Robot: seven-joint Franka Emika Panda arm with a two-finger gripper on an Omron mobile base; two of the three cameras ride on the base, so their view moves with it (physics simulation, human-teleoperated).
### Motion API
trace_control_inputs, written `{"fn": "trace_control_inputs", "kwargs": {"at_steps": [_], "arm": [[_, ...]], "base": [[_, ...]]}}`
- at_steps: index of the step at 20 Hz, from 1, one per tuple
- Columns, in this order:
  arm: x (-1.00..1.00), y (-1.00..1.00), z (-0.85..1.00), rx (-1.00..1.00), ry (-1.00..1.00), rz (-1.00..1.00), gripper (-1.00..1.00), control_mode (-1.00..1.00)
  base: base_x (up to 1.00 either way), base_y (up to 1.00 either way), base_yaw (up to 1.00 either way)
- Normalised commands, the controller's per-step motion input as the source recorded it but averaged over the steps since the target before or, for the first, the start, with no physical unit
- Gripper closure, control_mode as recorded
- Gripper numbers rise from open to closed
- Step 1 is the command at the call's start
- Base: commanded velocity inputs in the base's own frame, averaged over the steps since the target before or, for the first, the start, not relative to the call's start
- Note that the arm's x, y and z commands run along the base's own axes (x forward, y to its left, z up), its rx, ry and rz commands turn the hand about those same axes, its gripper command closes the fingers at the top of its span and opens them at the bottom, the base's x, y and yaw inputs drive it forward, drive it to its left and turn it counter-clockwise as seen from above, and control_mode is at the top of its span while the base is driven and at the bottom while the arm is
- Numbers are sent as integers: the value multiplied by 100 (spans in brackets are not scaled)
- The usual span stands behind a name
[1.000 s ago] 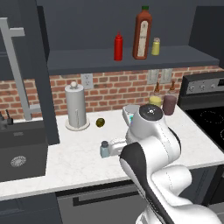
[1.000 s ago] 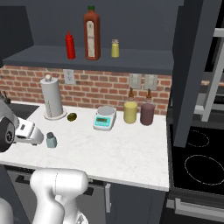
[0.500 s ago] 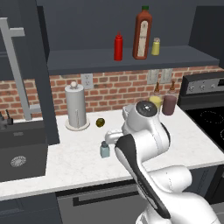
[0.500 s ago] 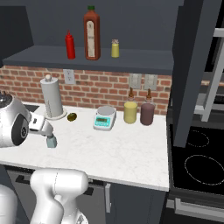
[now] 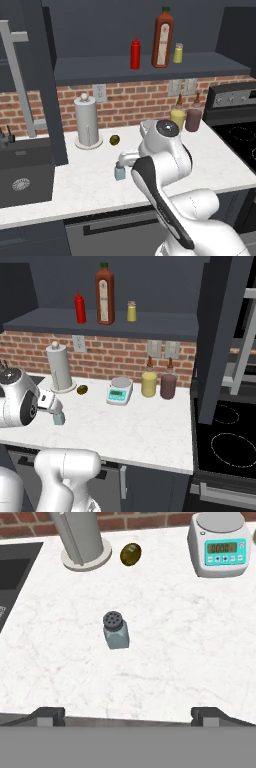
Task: Put the shaker and condiment bottle from the counter next to their counterparts in the cabinet.
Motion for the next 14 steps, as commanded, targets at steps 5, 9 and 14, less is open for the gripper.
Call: {"fn": "trace_control_inputs", "kwargs": {"at_steps": [5,9,14], "arm": [[35,0,-55,1,-11,0,-100,-100],[1,0,-10,13,-1,0,-100,-100],[0,0,-11,15,0,0,-100,-100]], "base": [[0,0,0],[0,0,0],[0,0,0]]}}
